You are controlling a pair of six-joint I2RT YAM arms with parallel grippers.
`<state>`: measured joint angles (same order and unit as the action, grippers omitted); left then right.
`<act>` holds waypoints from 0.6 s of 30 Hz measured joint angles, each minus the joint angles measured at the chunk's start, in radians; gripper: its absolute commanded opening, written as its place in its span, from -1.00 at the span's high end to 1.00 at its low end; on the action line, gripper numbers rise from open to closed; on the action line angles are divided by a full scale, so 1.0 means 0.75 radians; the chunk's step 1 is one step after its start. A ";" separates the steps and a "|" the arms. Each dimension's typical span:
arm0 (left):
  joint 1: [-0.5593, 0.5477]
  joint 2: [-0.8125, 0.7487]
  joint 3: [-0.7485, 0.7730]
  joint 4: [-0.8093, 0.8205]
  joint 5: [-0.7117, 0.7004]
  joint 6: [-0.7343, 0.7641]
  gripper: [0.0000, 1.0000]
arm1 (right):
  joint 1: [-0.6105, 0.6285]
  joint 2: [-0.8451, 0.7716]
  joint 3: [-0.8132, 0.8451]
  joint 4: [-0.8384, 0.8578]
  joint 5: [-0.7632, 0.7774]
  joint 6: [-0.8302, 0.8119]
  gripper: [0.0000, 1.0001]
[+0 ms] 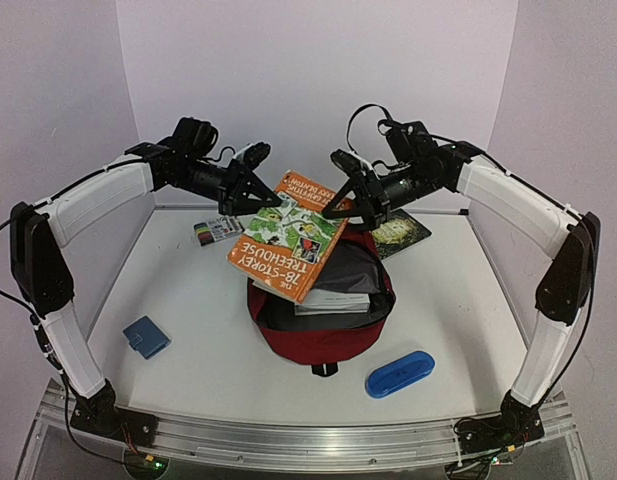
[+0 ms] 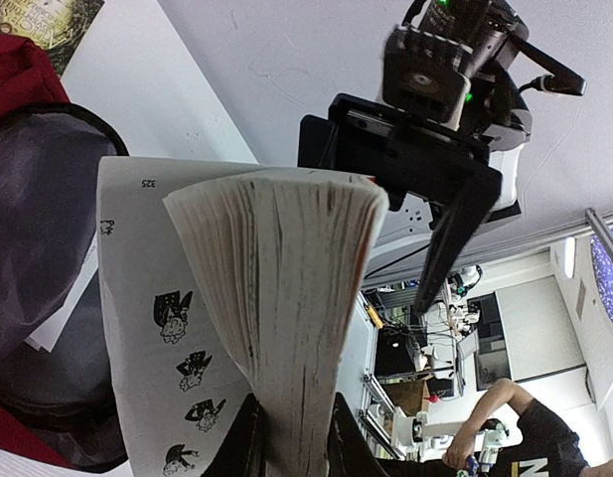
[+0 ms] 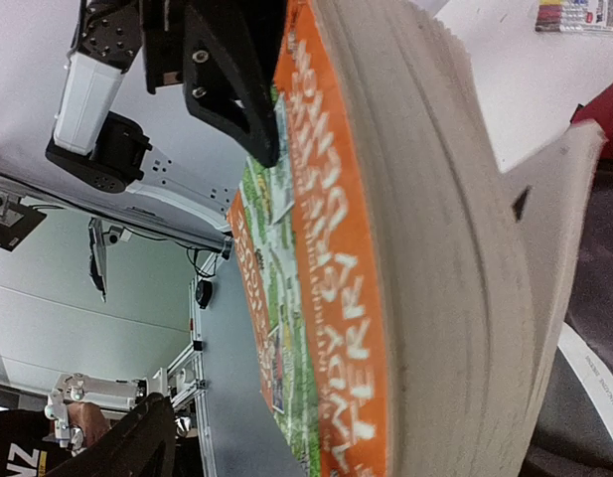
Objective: Pack the student bag
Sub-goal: Pick up the book from the center of the board.
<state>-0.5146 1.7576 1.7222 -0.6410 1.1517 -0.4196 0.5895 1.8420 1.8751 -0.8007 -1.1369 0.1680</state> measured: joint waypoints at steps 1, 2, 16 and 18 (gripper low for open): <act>-0.002 0.000 0.000 0.006 0.008 -0.002 0.99 | -0.001 0.000 0.000 0.002 0.005 0.003 0.15; -0.003 0.000 0.000 0.012 0.017 -0.002 0.90 | -0.002 0.000 0.000 0.005 0.009 0.019 0.31; 0.074 -0.125 -0.236 0.249 -0.273 -0.199 -0.99 | -0.141 0.084 0.116 0.133 0.038 0.288 1.00; 0.107 -0.186 -0.341 0.341 -0.328 -0.277 -0.99 | -0.200 0.103 0.169 0.182 0.052 0.343 1.00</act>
<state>-0.4346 1.6179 1.4668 -0.3851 0.9055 -0.6276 0.4398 1.9194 2.0022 -0.6645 -1.0977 0.4255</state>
